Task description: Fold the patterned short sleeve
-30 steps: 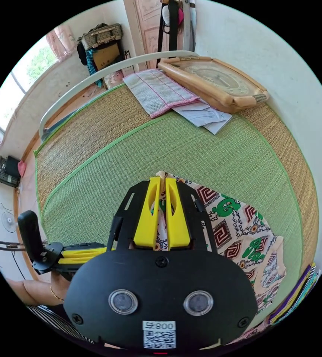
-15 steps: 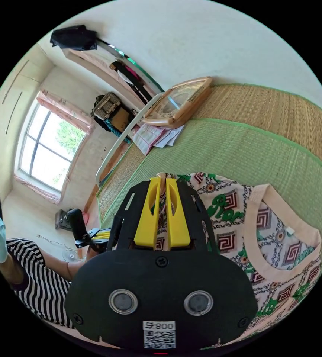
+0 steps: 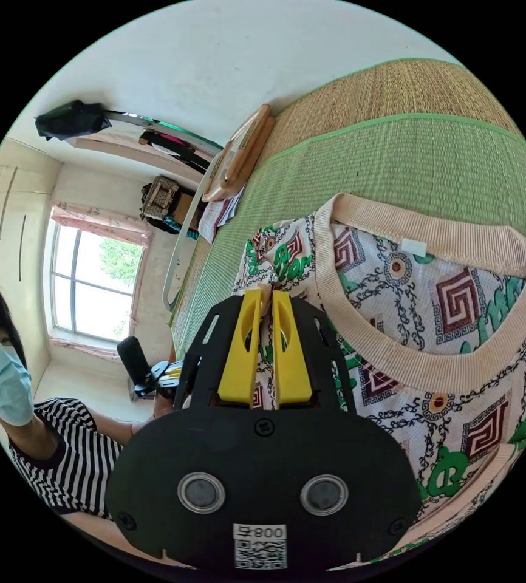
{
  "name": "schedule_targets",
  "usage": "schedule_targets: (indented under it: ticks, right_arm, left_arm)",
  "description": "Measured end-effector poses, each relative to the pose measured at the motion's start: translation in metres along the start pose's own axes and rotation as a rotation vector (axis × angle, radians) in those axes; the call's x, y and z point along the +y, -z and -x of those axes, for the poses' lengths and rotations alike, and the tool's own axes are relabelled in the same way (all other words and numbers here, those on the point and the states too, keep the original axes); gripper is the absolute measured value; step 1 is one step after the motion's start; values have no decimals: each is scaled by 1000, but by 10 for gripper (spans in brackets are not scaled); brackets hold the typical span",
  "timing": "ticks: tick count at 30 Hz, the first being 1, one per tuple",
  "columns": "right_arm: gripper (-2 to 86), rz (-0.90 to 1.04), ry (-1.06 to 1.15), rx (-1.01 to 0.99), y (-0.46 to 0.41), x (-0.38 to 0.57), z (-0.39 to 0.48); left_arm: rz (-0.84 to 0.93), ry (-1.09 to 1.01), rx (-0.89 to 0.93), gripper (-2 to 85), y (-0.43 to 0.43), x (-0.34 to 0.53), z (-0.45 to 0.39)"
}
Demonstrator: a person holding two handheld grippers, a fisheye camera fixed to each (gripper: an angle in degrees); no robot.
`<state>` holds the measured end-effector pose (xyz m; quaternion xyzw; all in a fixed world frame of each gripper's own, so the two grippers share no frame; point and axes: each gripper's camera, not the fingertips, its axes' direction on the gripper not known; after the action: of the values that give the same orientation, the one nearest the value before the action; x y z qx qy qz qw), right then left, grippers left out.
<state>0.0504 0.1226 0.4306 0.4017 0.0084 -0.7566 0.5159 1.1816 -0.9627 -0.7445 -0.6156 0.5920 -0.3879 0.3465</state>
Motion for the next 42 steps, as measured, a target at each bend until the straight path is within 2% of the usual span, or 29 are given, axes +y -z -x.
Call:
schedule_targets:
  ticks: [4,15,18,22,27,29,31,35,37,42]
  right_arm:
    - [25,-2,-37,26,7,7,-12]
    - [6,-66,-1,155,24,28,8]
    - [3,-58,78,183,13,30,32]
    - [1,59,118,360,-33,23,44]
    - [1,47,132,375,-43,30,46]
    - [1,50,136,417,-49,36,48]
    - [1,37,128,396,-51,41,46]
    - [1,-37,158,402,-45,56,58]
    - [1,-27,167,398,-52,61,59]
    - [1,21,220,324,-76,89,69]
  left_arm:
    - [74,-6,1,16,-12,-15,-12]
    - [57,-31,-22,18,0,-35,-46]
    - [54,-38,-41,15,2,-43,-50]
    - [120,-24,-46,8,-8,-48,-51]
    - [79,-33,-64,4,9,-48,-61]
    - [118,-33,-72,3,7,-48,-61]
    - [119,-5,-28,2,11,-46,-58]
    - [81,-10,-72,2,29,-40,-64]
    - [123,0,-63,2,28,-35,-63]
    - [73,4,-118,2,50,-21,-71]
